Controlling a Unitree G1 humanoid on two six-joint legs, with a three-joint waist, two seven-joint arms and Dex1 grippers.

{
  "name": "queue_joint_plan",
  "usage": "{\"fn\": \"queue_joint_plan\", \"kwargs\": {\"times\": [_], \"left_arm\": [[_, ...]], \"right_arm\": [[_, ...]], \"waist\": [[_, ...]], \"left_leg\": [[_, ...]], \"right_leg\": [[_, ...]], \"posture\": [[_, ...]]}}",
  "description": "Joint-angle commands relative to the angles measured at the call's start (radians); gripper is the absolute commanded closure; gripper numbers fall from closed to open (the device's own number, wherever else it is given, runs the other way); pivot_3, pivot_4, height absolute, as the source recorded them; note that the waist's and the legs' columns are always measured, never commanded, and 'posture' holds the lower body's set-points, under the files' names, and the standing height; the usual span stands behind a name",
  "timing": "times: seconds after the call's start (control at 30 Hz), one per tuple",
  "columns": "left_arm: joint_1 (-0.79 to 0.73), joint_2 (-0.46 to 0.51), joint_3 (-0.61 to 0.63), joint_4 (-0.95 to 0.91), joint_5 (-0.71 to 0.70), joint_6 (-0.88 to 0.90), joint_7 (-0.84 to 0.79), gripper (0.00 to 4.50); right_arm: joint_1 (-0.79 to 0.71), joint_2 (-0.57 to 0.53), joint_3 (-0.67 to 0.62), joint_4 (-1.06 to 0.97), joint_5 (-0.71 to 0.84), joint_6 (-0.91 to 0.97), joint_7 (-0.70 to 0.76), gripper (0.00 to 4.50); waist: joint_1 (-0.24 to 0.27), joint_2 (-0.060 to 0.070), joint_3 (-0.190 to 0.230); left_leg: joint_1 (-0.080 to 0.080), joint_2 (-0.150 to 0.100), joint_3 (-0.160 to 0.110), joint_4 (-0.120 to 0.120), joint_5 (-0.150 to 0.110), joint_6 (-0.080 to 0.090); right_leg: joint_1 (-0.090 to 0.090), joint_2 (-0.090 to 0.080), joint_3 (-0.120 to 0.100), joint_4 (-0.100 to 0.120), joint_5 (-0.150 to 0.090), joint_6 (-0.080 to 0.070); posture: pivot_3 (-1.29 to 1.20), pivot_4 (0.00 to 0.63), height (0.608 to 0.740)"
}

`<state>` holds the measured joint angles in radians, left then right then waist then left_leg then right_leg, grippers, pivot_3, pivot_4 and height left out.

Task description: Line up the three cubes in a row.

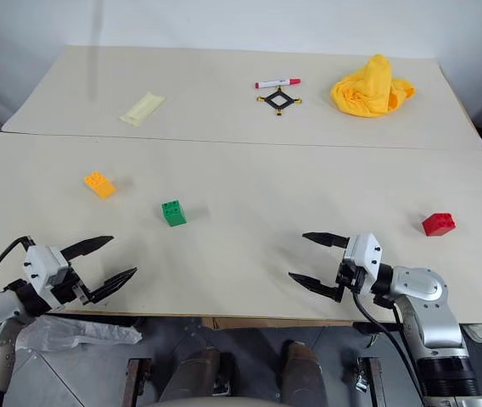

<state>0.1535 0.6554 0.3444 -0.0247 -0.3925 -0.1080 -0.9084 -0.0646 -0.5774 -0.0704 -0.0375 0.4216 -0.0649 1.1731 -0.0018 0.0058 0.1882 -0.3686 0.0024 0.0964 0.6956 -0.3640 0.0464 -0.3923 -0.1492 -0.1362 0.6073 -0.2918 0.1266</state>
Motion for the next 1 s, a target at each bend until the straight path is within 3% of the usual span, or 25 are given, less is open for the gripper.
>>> {"fn": "queue_joint_plan", "kwargs": {"times": [0.03,0.17,0.27,0.33,0.53,0.67,0.87,1.0], "left_arm": [[-0.015,-0.01,-0.004,-0.025,0.007,-0.012,0.021,0.02],[-0.026,-0.043,-0.064,-0.202,-0.046,0.095,0.06,0.02],[-0.03,-0.083,-0.173,-0.36,-0.169,0.221,0.041,0.02],[-0.051,-0.075,-0.269,-0.409,-0.158,0.269,0.01,0.02],[-0.216,-0.1,-0.425,-0.368,-0.098,0.295,-0.041,0.02],[-0.377,-0.138,-0.5,-0.235,-0.049,0.28,-0.094,0.02],[-0.409,-0.17,-0.514,-0.176,-0.029,0.247,-0.111,0.02],[-0.404,-0.176,-0.512,-0.17,-0.025,0.248,-0.11,0.02]], "right_arm": [[-0.001,-0.016,-0.011,-0.042,0.02,0.0,0.0,0.0],[0.027,-0.031,-0.06,-0.091,0.049,0.024,-0.025,0.0],[0.093,-0.08,-0.151,-0.173,0.133,0.113,-0.042,0.0],[0.136,-0.091,-0.232,-0.206,0.154,0.126,-0.094,0.0],[0.288,-0.065,-0.479,-0.238,0.172,0.126,-0.238,0.0],[0.446,0.038,-0.728,-0.071,0.142,0.039,-0.376,0.0],[0.497,0.057,-0.759,0.014,0.098,-0.004,-0.438,0.0],[0.427,-0.01,-0.715,-0.042,0.079,0.136,-0.55,0.0]], "waist": [[0.0,0.0,0.0],[0.005,0.0,0.0],[0.012,0.0,0.0],[0.016,0.0,0.0],[0.03,0.002,-0.001],[0.045,0.002,-0.002],[0.012,0.004,-0.003],[-0.005,0.006,-0.005]], "left_leg": [[0.0,0.0,0.0,0.0,0.0,0.0],[-0.001,0.0,-0.001,0.001,0.0,0.0],[-0.001,-0.001,-0.002,0.001,0.0,0.001],[-0.001,-0.002,-0.002,0.002,-0.001,0.001],[0.0,-0.001,0.0,0.002,0.0,0.0],[0.0,-0.003,0.0,0.002,0.0,0.001],[0.001,-0.001,0.004,0.0,0.0,0.001],[0.005,0.0,0.006,0.0,0.0,0.001]], "right_leg": [[0.0,0.0,0.0,0.0,0.0,0.0],[0.0,0.0,0.0,0.0,0.0,0.0],[0.0,-0.002,0.002,0.001,0.0,0.0],[0.001,-0.002,0.003,0.0,0.0,0.0],[0.001,0.0,0.002,0.002,0.0,0.0],[0.001,0.0,0.002,0.002,0.0,0.0],[0.0,0.002,0.004,0.0,0.0,0.001],[0.001,0.001,0.008,0.004,0.0,0.0]], "posture": [[0.0,0.15,0.74],[0.0,0.15,0.74],[0.0,0.15,0.74],[0.0,0.15,0.74],[0.0,0.15,0.74],[0.0,0.15,0.74],[0.0,0.15,0.74],[0.0,0.15,0.74]]}}
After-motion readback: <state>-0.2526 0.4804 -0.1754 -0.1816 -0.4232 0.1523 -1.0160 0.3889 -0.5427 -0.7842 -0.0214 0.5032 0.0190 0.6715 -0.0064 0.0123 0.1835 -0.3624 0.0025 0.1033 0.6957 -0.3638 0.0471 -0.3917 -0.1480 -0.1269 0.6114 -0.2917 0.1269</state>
